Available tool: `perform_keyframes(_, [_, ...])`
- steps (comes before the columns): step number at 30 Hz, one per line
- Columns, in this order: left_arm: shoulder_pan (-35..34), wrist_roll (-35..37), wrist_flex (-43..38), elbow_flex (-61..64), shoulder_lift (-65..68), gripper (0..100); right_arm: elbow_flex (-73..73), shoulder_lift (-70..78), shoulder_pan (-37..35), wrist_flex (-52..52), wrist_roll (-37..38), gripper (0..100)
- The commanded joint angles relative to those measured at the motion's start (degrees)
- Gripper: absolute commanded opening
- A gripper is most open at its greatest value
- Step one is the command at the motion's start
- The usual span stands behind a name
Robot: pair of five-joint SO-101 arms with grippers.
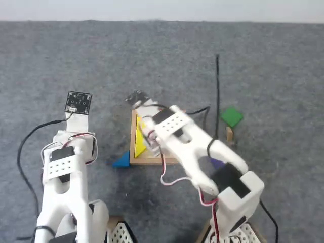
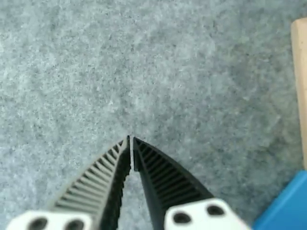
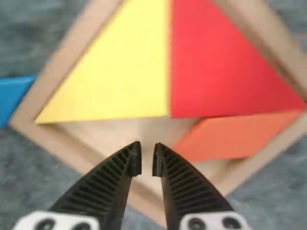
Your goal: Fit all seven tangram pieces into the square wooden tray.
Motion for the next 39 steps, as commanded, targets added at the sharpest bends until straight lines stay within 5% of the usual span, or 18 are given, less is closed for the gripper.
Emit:
perform_keyframes(1, [-0.26, -0.88, -1.32, -0.22, -1.76, 2, -4.66, -0.75, 3.38, 0.66, 3.87, 6.2])
perform_keyframes(15, [-0.26, -0.97, -1.32, -0.13, -1.76, 2, -8.18, -3.3, 3.65, 1.63, 9.05, 6.0])
perform_keyframes(24, [-0.26, -0.97, -1.32, -0.04, -1.76, 2, -9.58, -17.19, 6.81, 11.91, 9.32, 6.0])
perform_keyframes(31, [-0.26, -0.97, -1.32, 0.04, -1.76, 2, -4.84, -27.38, 14.2, 23.52, 27.78, 6.3])
perform_keyframes(39, [-0.26, -0.97, -1.23, 0.04, -1.76, 2, 12.66, -38.2, 25.19, 24.13, 43.52, 6.3])
